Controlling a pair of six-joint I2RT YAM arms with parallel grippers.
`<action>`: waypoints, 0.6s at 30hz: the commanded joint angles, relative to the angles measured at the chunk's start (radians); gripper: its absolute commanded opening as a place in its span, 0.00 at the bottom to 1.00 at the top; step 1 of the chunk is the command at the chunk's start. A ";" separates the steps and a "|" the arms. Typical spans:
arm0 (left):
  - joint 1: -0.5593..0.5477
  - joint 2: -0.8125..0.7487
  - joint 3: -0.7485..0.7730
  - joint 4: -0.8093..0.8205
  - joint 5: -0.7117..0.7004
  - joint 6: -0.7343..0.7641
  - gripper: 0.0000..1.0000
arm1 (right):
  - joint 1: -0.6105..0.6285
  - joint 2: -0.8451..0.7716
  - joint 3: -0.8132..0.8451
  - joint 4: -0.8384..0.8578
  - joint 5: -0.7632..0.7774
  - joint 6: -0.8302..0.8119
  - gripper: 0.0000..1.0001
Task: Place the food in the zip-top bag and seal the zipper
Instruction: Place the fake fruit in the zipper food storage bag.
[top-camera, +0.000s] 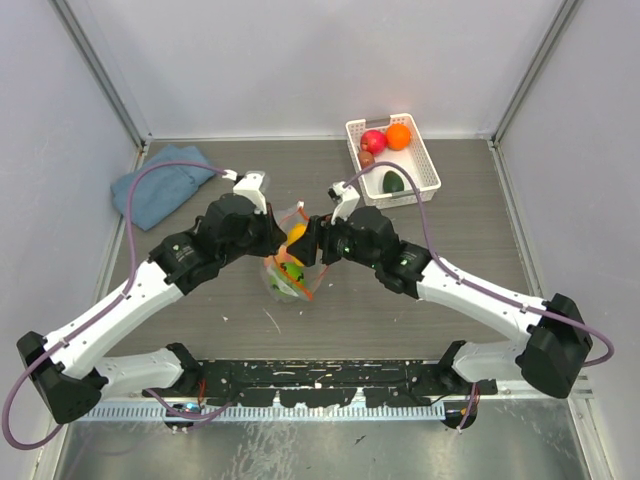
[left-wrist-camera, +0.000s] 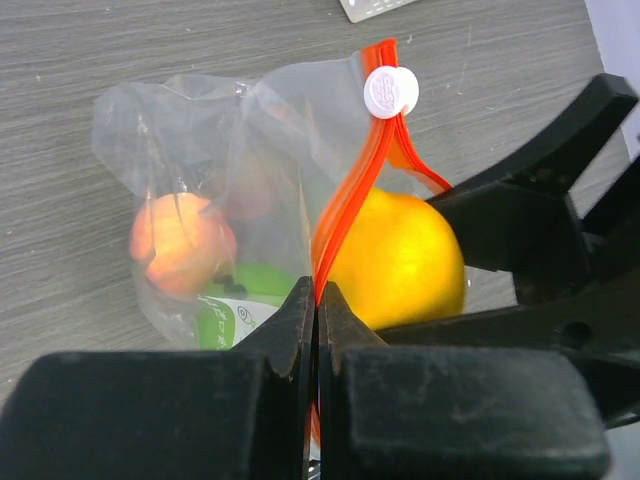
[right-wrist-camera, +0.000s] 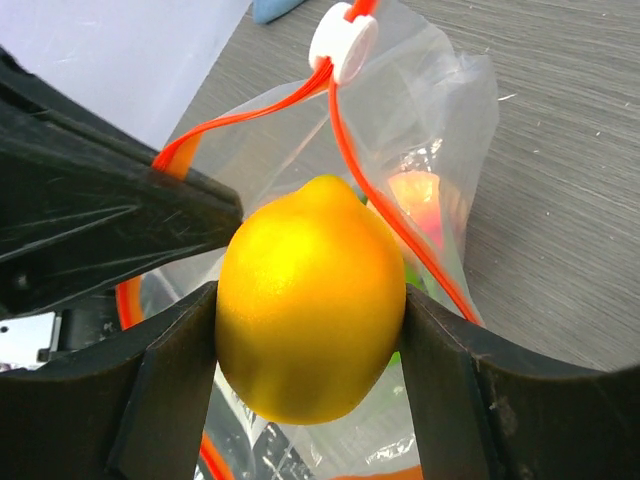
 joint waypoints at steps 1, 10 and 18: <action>0.001 0.001 0.013 0.039 0.049 -0.015 0.00 | 0.005 0.018 -0.031 0.134 0.046 -0.006 0.46; 0.000 -0.003 0.001 0.050 0.062 -0.029 0.00 | 0.006 0.092 -0.084 0.311 0.110 0.043 0.48; 0.000 -0.004 -0.023 0.084 0.065 -0.059 0.00 | 0.008 0.160 -0.088 0.425 0.164 0.146 0.51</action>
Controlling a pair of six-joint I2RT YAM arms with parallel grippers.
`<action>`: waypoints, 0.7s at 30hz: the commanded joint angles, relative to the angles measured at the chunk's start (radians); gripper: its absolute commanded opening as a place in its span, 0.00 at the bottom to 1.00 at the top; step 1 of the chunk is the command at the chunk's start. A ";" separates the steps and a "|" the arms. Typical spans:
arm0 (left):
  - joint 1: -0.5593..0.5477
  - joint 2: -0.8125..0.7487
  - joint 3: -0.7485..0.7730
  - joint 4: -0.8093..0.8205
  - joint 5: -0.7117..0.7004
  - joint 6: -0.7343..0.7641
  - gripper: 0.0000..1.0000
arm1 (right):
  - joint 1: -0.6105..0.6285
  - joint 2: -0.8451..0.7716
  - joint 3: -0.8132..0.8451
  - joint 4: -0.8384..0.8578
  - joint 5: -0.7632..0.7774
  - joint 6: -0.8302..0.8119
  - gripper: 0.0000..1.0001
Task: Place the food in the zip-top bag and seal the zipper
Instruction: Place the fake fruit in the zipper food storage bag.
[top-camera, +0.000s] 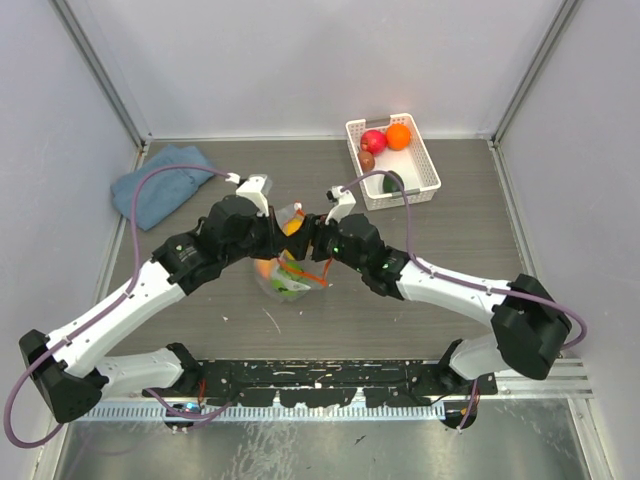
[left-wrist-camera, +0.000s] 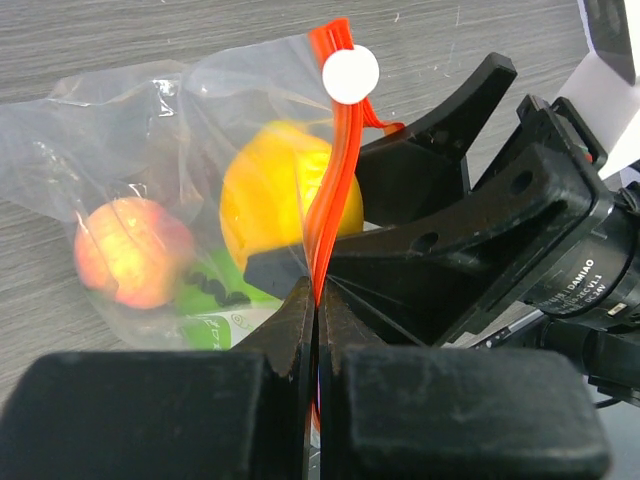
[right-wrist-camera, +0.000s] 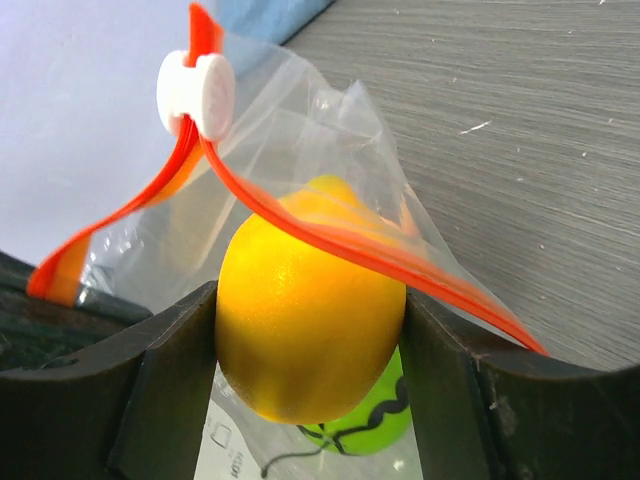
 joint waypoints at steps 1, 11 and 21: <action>0.001 -0.012 -0.014 0.088 0.018 -0.031 0.00 | 0.007 0.033 0.010 0.159 0.055 0.092 0.51; 0.001 -0.026 -0.030 0.091 -0.009 -0.036 0.00 | 0.024 0.142 0.069 0.202 0.025 0.113 0.62; 0.000 -0.065 -0.076 0.094 -0.094 -0.087 0.00 | 0.027 0.147 0.116 0.146 0.012 0.102 0.82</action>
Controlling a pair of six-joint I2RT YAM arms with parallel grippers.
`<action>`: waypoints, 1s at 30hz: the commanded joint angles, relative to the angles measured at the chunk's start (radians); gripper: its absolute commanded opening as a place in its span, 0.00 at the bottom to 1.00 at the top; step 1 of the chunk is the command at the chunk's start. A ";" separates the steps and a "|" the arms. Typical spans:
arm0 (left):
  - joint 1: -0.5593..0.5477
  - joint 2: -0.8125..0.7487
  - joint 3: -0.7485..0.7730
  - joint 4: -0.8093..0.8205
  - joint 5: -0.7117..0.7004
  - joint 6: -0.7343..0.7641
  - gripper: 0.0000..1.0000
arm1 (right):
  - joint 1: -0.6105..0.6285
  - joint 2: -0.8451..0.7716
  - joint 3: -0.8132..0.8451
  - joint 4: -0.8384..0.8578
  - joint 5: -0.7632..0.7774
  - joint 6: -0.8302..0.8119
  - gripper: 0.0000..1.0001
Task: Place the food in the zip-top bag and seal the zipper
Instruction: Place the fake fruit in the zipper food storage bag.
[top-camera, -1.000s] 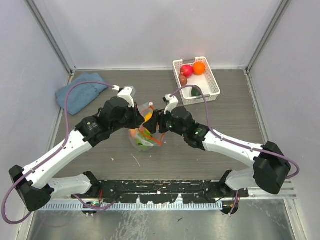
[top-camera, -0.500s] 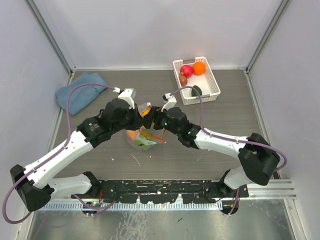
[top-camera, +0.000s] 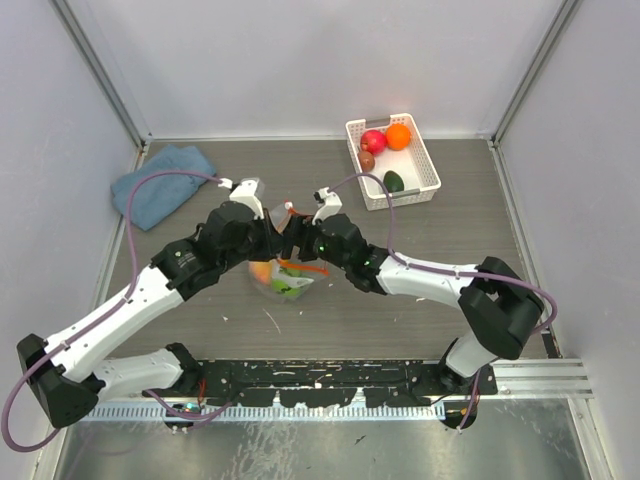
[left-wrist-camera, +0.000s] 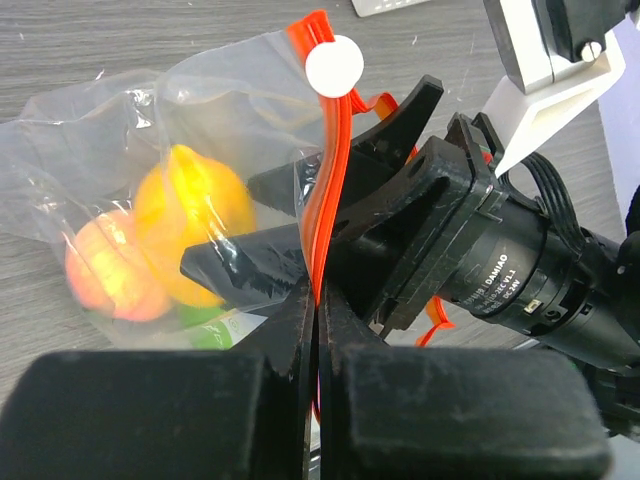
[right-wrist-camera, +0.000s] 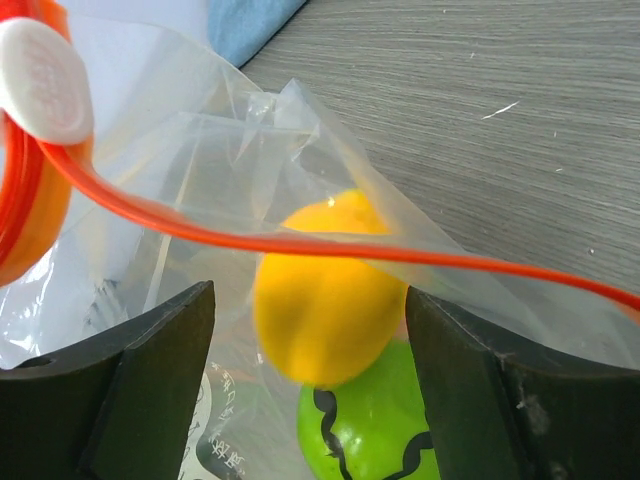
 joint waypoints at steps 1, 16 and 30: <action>0.000 -0.037 -0.014 0.053 -0.054 -0.039 0.00 | 0.005 -0.032 0.070 0.030 -0.003 -0.007 0.83; 0.000 -0.068 -0.046 0.052 -0.120 -0.072 0.00 | 0.006 -0.187 0.145 -0.260 -0.021 -0.182 0.88; 0.000 -0.049 -0.045 0.079 -0.096 -0.083 0.00 | 0.006 -0.236 0.210 -0.356 -0.019 -0.289 0.88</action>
